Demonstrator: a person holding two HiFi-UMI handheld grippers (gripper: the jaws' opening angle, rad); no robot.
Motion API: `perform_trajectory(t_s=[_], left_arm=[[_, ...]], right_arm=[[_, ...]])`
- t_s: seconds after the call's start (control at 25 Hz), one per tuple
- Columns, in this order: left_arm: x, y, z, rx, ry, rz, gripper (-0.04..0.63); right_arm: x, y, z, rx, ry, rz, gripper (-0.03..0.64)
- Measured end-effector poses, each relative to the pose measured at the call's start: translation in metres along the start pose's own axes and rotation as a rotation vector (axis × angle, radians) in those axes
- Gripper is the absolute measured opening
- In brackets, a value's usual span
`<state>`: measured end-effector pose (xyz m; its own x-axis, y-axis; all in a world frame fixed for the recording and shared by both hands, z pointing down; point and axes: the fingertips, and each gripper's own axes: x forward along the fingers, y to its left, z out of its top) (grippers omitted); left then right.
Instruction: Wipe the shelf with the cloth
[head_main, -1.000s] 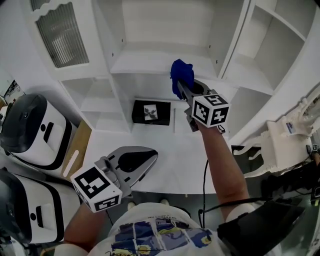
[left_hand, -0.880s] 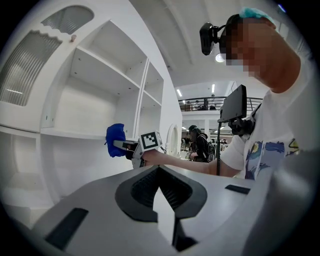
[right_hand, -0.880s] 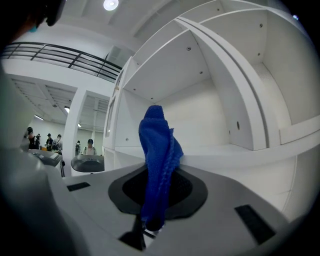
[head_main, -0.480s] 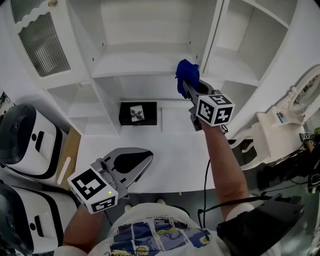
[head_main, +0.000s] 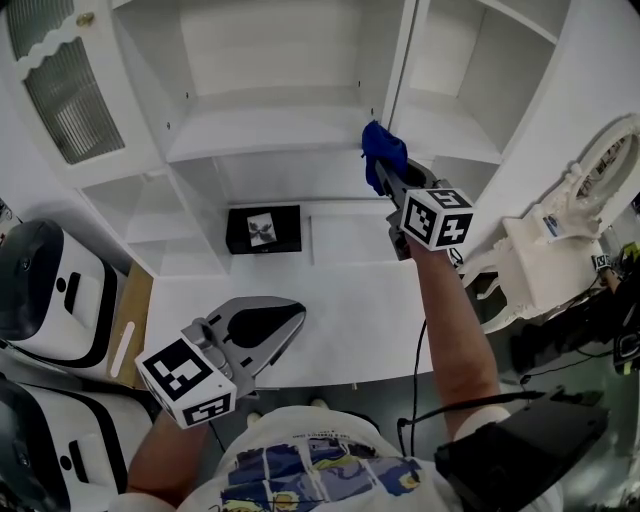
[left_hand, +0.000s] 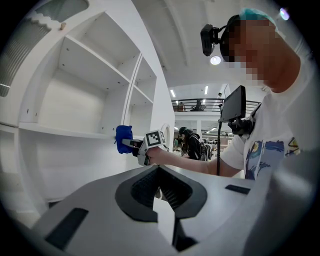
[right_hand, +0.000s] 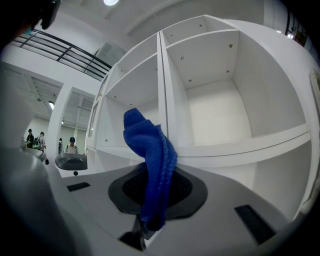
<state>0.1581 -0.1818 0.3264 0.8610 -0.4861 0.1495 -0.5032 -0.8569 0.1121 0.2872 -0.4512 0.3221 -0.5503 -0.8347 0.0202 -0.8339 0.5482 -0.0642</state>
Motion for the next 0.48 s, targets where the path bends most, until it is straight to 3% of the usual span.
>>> perform_trajectory(t_s=[0.48], left_arm=[[-0.006, -0.003, 0.005, 0.011, -0.016, -0.019, 0.012]], right_arm=[[-0.007, -0.010, 0.044, -0.074, -0.034, -0.037, 0.067]])
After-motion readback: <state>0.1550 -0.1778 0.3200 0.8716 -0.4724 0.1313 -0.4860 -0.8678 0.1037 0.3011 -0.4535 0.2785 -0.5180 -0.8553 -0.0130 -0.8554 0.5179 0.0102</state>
